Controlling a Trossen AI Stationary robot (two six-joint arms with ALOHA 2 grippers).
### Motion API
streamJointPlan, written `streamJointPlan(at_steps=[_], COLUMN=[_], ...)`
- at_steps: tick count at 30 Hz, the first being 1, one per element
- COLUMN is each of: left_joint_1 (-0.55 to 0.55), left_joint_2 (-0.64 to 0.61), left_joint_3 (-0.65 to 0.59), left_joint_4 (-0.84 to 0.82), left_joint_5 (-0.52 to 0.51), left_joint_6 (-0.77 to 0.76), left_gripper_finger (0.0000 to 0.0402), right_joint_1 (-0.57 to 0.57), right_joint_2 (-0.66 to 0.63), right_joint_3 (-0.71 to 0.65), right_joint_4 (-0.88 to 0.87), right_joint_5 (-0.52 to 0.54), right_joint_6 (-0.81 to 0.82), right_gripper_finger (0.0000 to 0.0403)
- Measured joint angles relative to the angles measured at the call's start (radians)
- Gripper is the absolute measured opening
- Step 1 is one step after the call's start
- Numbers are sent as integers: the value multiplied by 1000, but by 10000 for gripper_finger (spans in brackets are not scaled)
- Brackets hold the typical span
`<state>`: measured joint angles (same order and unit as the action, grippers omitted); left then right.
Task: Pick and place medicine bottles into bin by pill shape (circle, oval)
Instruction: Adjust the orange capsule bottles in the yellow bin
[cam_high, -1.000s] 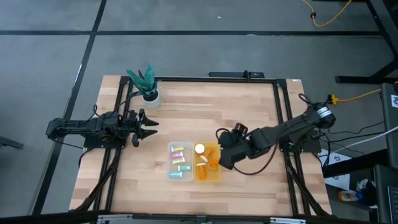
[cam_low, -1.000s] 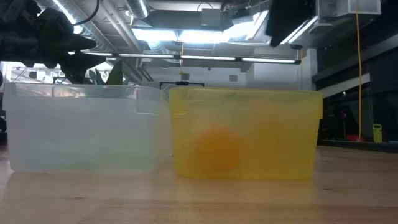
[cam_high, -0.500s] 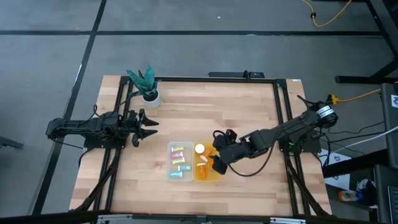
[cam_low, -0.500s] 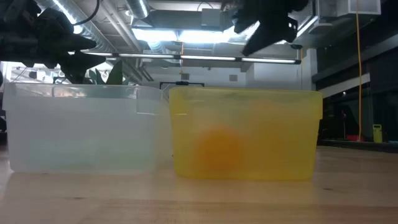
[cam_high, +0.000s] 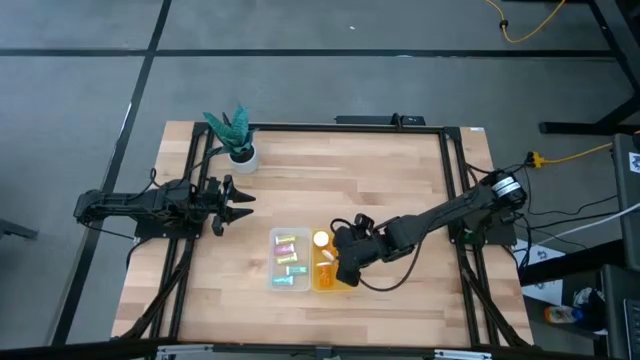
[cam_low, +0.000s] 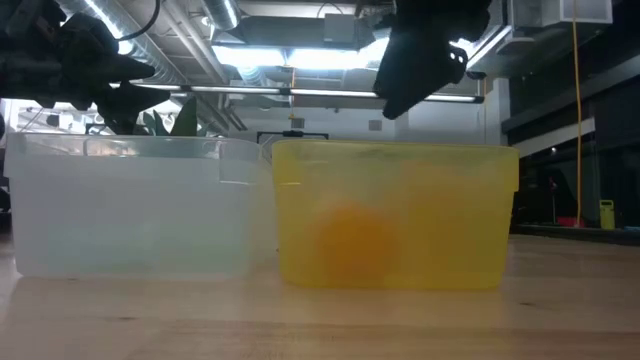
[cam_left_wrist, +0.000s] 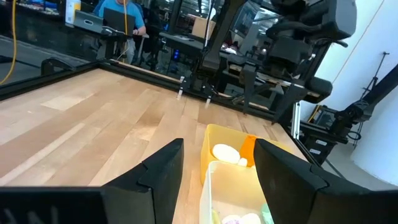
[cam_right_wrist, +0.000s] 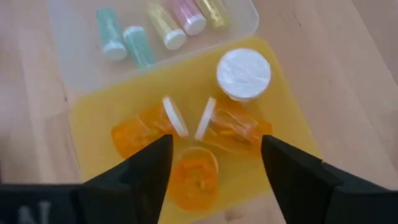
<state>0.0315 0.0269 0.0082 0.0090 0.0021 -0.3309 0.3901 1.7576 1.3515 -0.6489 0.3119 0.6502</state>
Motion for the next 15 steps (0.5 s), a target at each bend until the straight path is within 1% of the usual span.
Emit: streamJointPlan(at_steps=[3, 6, 8, 11, 15], left_joint_1=[0, 0, 0, 0, 0], left_joint_2=[0, 0, 0, 0, 0], left_joint_3=[0, 0, 0, 0, 0], left_joint_4=[0, 0, 0, 0, 0], left_joint_5=[0, 0, 0, -1, -1], left_joint_6=[0, 0, 0, 0, 0], left_gripper_finger=[190, 190, 190, 190, 190], right_joint_1=[0, 0, 0, 0, 0], right_joint_2=[21, 45, 64, 85, 110], right_joint_3=[54, 93, 103, 104, 104], right_joint_4=[-87, -118, -118, -127, -146], right_joint_5=[-6, -61, -101, -133, -156], right_joint_6=[0, -3, -4, -4, 2], right_gripper_finger=[225, 188, 158, 108, 41])
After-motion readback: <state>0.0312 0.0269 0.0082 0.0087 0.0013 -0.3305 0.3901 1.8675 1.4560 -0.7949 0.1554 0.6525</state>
